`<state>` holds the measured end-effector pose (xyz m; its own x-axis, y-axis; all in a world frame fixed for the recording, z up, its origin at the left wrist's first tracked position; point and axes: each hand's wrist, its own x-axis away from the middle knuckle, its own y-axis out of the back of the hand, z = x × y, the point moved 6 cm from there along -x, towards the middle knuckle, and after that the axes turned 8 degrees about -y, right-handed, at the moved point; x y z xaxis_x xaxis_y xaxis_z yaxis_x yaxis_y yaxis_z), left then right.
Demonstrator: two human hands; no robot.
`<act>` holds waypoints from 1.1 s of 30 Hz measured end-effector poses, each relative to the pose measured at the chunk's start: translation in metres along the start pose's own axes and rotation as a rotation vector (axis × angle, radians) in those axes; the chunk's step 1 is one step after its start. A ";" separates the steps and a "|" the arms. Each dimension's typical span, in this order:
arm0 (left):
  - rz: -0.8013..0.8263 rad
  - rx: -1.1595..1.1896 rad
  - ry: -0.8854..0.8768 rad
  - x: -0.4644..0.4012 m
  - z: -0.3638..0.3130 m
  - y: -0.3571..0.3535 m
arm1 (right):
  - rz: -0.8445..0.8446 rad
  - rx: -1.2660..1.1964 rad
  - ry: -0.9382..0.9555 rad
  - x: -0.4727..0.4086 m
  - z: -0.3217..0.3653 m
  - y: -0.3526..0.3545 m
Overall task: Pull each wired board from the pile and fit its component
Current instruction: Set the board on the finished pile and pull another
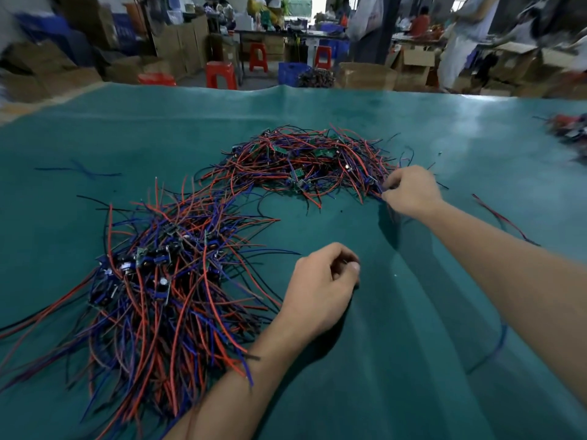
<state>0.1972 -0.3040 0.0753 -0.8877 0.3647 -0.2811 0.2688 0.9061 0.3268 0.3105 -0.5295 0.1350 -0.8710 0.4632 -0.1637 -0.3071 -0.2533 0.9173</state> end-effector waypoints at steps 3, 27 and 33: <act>0.004 0.001 0.012 0.000 0.000 0.000 | 0.082 -0.012 0.009 -0.003 -0.005 -0.007; -0.079 0.130 0.072 -0.001 0.007 0.002 | 0.088 -1.100 -0.009 0.138 0.005 0.014; -0.137 0.111 0.102 -0.003 0.008 0.010 | 0.513 -0.855 0.246 0.161 0.038 -0.020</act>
<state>0.2052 -0.2943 0.0723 -0.9505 0.2180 -0.2213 0.1776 0.9659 0.1886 0.1906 -0.4175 0.1040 -0.9993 -0.0339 0.0170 0.0377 -0.9365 0.3485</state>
